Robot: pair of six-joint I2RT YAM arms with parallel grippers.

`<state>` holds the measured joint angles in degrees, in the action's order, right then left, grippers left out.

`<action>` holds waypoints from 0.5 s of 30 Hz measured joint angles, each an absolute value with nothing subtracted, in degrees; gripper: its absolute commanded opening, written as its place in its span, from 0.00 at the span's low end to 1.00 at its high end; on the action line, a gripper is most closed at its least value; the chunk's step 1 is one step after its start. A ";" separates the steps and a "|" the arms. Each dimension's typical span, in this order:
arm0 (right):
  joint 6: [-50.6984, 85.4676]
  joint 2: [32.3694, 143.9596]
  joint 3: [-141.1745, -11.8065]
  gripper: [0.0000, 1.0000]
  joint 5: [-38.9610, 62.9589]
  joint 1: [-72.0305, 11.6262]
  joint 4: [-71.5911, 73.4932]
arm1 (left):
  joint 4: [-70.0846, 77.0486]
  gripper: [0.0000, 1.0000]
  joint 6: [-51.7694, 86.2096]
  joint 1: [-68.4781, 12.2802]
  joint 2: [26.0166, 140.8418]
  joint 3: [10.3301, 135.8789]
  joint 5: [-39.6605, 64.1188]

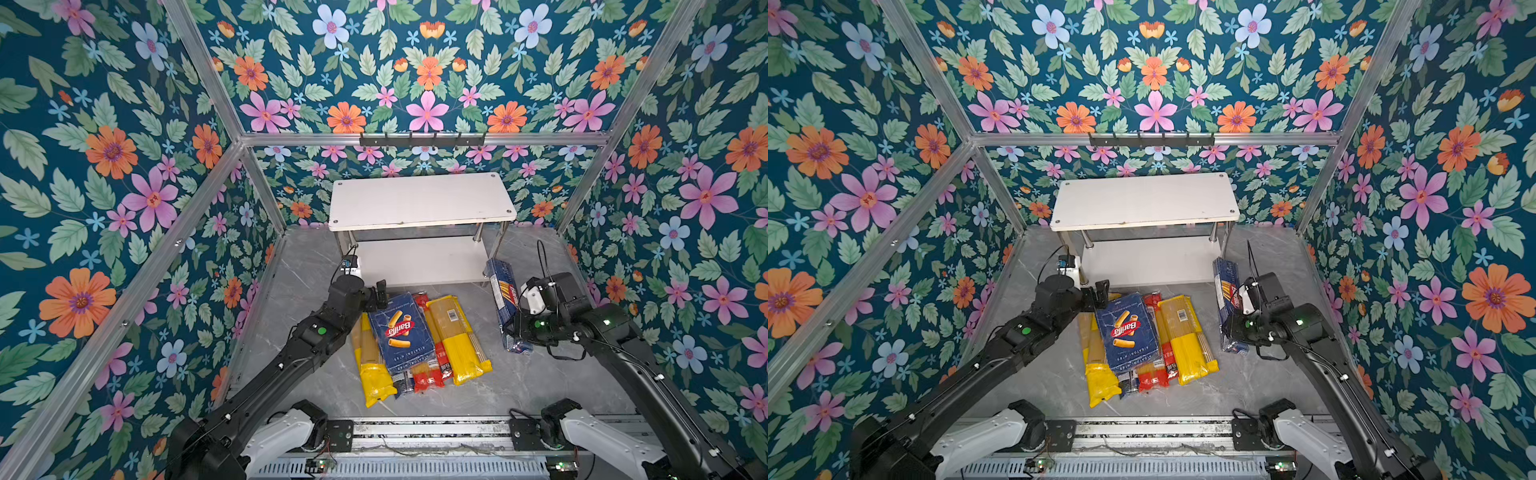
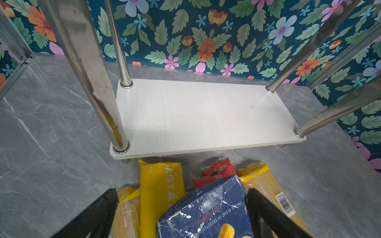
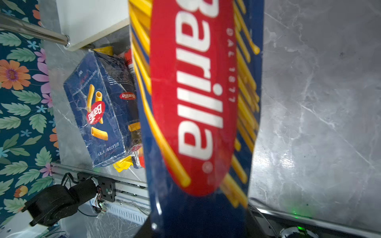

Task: Arrange pasta packages on shelves
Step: Pick up the pasta box from the middle-right of the table, then place the pasta box on the shelf.

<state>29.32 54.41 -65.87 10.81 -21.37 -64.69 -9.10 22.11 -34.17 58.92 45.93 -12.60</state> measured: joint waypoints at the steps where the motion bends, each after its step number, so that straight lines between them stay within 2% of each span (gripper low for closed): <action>1: 29.32 54.04 -66.94 0.37 10.37 -21.37 -65.58 | -9.10 1.00 22.06 -34.20 59.02 46.06 -12.60; 8: 29.26 53.19 -75.61 0.36 8.64 -21.37 -70.96 | -9.45 1.00 21.85 -34.24 59.07 46.22 -12.67; 15: 27.79 58.57 -87.85 0.36 6.81 -21.37 -72.99 | -10.74 1.00 20.93 -34.24 58.96 46.22 -13.54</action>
